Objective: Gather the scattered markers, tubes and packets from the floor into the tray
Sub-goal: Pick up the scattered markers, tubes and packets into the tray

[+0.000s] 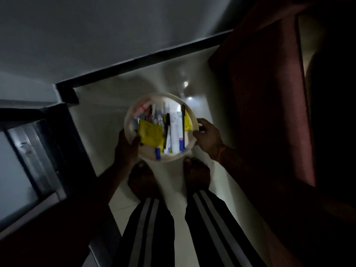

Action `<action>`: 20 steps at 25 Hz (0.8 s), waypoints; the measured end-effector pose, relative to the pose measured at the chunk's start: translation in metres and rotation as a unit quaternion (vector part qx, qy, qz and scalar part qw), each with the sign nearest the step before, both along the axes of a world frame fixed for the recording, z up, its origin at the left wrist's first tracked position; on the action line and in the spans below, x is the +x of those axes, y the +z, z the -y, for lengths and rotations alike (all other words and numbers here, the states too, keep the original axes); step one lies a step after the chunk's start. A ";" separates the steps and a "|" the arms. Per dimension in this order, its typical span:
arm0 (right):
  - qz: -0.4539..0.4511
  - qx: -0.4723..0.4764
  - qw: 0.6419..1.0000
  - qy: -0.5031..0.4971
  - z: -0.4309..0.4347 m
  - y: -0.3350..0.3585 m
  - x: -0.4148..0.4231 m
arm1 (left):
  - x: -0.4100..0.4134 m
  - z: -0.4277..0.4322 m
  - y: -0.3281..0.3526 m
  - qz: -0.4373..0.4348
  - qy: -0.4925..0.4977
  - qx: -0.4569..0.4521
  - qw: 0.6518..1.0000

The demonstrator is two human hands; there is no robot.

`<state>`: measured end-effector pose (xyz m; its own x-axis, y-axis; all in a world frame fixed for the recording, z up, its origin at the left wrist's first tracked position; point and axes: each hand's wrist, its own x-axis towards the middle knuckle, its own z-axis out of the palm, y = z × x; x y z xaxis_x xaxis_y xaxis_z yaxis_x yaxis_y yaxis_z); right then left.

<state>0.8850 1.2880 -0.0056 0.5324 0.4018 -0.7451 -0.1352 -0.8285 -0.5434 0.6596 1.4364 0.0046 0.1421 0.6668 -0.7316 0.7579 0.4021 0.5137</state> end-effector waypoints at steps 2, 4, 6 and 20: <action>0.000 0.006 1.000 0.011 0.005 0.030 -0.006 | -0.014 0.012 0.033 0.070 0.094 -0.070 0.991; -0.015 0.019 1.000 0.006 0.008 0.065 -0.013 | -0.030 0.027 0.060 0.069 0.128 -0.084 0.986; -0.056 0.043 0.997 -0.015 0.009 0.098 -0.024 | -0.045 0.041 0.095 0.059 0.132 -0.045 0.989; -0.090 0.099 0.985 -0.107 0.061 0.200 -0.126 | -0.128 0.149 0.196 0.090 0.202 -0.018 0.975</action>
<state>0.7592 1.2271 0.1940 0.4873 0.4405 -0.7540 -0.4048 -0.6511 -0.6421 0.5316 1.2878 0.2008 0.0005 0.6692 -0.7431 0.4323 0.6699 0.6036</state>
